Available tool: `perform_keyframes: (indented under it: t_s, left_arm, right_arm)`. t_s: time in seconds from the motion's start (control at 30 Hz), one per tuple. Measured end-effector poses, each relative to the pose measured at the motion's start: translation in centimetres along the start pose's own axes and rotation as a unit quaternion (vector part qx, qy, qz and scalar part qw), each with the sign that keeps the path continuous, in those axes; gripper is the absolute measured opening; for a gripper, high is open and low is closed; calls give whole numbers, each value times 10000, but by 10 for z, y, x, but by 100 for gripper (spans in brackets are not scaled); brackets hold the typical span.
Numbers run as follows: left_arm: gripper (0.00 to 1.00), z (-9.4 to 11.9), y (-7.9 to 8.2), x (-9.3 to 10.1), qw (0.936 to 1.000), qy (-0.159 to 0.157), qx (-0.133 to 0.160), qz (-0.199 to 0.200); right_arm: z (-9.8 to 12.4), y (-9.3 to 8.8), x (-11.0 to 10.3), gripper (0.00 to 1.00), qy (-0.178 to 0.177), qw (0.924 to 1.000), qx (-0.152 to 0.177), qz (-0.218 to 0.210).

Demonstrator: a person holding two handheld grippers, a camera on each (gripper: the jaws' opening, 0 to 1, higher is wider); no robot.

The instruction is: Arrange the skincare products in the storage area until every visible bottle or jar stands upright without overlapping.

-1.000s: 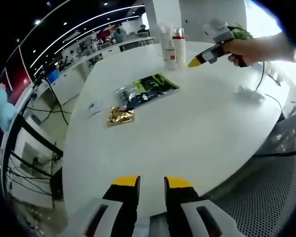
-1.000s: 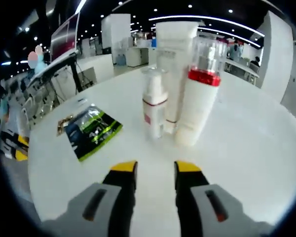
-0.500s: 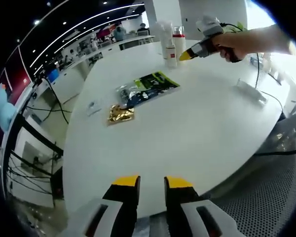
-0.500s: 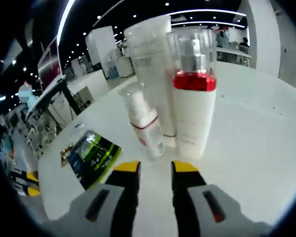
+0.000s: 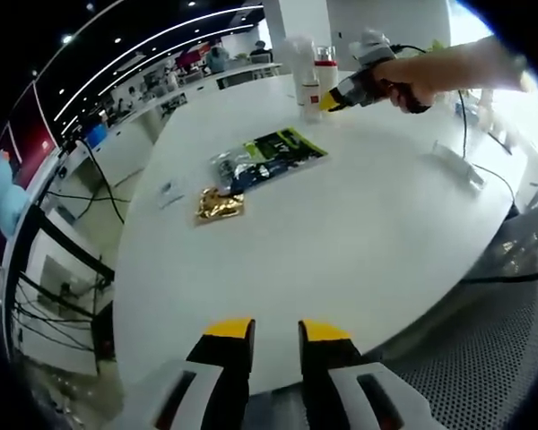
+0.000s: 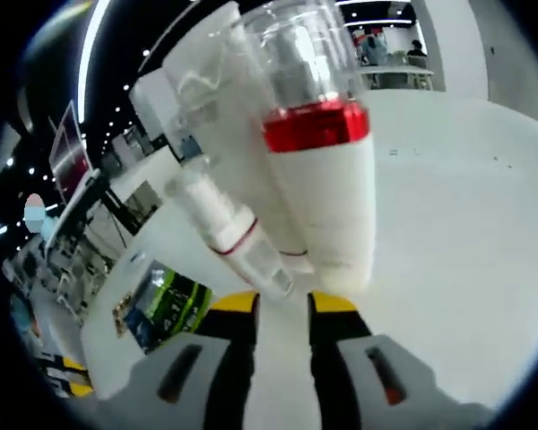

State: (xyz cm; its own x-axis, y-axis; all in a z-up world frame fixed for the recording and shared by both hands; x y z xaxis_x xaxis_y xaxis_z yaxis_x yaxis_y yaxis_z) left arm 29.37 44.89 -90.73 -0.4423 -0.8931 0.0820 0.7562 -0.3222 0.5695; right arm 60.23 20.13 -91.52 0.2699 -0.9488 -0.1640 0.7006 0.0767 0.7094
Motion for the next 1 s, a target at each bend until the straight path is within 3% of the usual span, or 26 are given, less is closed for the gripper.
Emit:
perform_keyframes:
  t_s: [0.33,0.6,0.87,1.0]
  left_arm:
    - [21,0,0,0,10000,6,-25,-21]
    - [21,0,1,0,10000,14,-14,-34]
    - [21,0,0,1,9999,1,-73,-83]
    - [22,0,0,2,9999,-18,-110,-105]
  right_arm:
    - [15,-4,-1,22,81,9999,-5,121]
    - [59,-24,19,23,447,9963,-26,727]
    - [113,-39,43,26,388,9902,245,1317]
    - [134,-52,54,30,363,9884,225,1459]
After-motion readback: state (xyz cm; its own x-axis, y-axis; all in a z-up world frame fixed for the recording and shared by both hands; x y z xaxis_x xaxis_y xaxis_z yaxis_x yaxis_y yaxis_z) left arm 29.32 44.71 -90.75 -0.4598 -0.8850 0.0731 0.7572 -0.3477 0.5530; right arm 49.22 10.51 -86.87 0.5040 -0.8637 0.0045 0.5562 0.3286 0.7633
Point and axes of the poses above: the point that each gripper's makers call its tool centre point, and the gripper's own axes: z roughly backward along the fingers, x roughly to its right, y roughly out of its top, the point moved 7 cm from there along z, roughly backward along the fingers, and after that the axes turned 15 degrees about -y, right-handed, at the moved point
